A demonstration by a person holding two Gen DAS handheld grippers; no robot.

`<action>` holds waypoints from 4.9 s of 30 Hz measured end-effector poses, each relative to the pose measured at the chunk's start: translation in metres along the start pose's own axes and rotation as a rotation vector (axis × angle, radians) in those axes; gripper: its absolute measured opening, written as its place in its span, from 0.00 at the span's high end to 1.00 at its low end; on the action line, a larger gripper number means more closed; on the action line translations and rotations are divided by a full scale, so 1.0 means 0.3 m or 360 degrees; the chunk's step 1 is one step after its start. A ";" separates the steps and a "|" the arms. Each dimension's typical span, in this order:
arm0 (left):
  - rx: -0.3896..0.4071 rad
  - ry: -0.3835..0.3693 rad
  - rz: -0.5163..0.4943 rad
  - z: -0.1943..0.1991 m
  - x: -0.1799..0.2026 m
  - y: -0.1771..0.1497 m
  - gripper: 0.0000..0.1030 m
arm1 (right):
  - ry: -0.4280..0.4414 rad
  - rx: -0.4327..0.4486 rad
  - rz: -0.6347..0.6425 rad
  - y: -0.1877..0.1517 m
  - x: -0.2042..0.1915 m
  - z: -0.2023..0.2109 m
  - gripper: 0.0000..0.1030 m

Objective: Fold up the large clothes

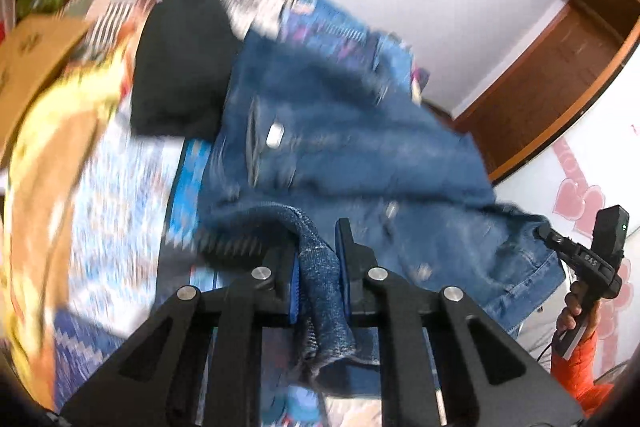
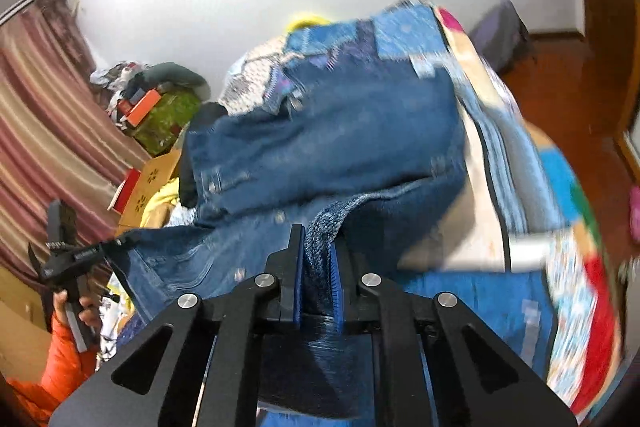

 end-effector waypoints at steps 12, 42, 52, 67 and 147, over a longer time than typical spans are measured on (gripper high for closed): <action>0.0249 0.0143 -0.0098 -0.164 0.060 0.454 0.87 | -0.0248 0.0154 0.0108 0.376 0.181 -0.163 0.90; 0.0033 0.0465 -0.0460 -0.415 0.027 0.357 0.55 | -0.0316 -0.0245 0.0218 0.329 0.220 -0.322 0.54; -0.0108 0.0386 -0.0560 -0.415 0.102 0.173 0.53 | -0.0182 -0.0372 0.0505 0.162 0.029 -0.364 0.53; -0.0098 0.0518 -0.0374 -0.686 0.000 0.165 0.53 | -0.0067 -0.0570 0.0586 0.065 -0.014 -0.559 0.45; -0.0029 -0.0080 0.1252 -0.644 -0.402 0.099 0.45 | -0.0032 -0.0103 -0.0800 0.052 0.390 -0.365 0.72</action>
Point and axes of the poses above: each gripper's, at about its wrist camera, not at the fingertips, and z roughly against the way its jaws point, x to its right, y to its top, the point moved 8 cm from there along -z, roughly the way its jaws point, and after that the axes turned 10 degrees about z, right-handed, at the moved point
